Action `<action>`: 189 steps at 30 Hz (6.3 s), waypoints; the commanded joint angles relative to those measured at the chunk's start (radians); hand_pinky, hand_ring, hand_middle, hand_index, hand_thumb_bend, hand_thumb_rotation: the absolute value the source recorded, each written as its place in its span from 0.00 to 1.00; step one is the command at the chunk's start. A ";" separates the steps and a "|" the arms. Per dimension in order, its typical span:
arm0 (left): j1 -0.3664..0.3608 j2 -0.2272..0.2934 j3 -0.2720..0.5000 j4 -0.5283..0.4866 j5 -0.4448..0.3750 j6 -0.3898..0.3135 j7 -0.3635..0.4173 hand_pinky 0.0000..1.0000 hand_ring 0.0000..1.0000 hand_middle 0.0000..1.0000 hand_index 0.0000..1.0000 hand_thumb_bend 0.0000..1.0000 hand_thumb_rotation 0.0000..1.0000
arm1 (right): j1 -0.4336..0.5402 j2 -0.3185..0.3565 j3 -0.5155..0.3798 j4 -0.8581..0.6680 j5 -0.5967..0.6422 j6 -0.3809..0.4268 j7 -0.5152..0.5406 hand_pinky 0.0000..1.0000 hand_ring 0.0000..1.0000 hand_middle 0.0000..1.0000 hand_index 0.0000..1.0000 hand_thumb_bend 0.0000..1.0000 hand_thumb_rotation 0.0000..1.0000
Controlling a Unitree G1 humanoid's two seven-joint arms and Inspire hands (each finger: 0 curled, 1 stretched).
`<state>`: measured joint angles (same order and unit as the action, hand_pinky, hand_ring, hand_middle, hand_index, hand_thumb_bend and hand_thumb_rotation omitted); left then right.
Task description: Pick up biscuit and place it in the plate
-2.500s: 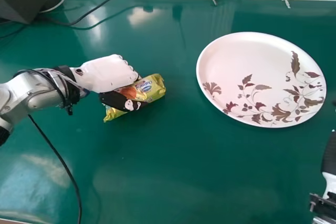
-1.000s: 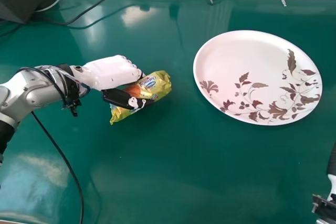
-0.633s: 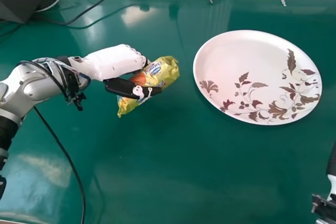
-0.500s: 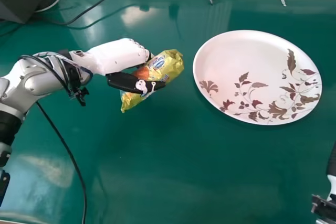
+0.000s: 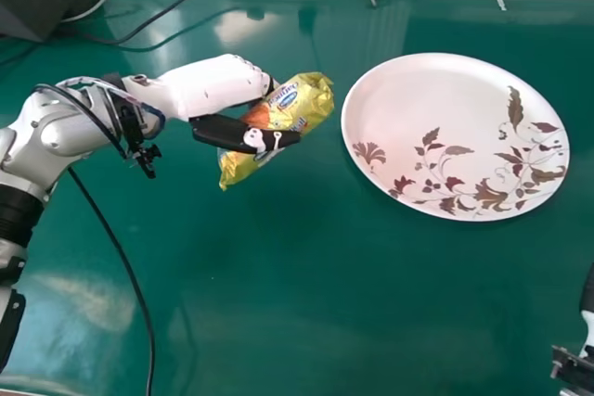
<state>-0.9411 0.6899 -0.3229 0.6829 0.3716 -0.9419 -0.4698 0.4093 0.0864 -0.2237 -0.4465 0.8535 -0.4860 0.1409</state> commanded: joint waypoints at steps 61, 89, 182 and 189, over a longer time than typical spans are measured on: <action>-0.185 -0.249 0.055 0.030 -0.015 0.040 0.007 0.43 0.41 0.46 0.51 0.49 0.00 | -0.023 0.074 0.031 0.076 -0.001 -0.055 0.054 0.43 0.45 0.49 0.50 0.50 0.00; -0.358 -0.371 -0.097 0.199 0.338 0.080 0.339 0.43 0.40 0.46 0.52 0.49 0.00 | -0.046 0.056 0.024 0.052 0.003 -0.044 0.026 0.34 0.42 0.47 0.52 0.50 0.00; -0.531 -0.688 -0.406 0.621 0.513 0.475 0.427 0.43 0.40 0.47 0.52 0.49 0.00 | -0.022 0.060 0.026 0.022 -0.026 -0.057 0.012 0.39 0.44 0.51 0.50 0.50 0.00; -0.512 -0.700 -0.449 0.634 0.547 0.501 0.426 0.43 0.40 0.47 0.51 0.49 0.00 | -0.016 0.060 0.032 0.010 -0.021 -0.053 0.006 0.44 0.46 0.50 0.50 0.50 0.00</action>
<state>-1.4676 -0.0011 -0.7611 1.3104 0.9094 -0.4450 -0.0493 0.3830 0.0786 -0.1933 -0.4217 0.8336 -0.5365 0.1541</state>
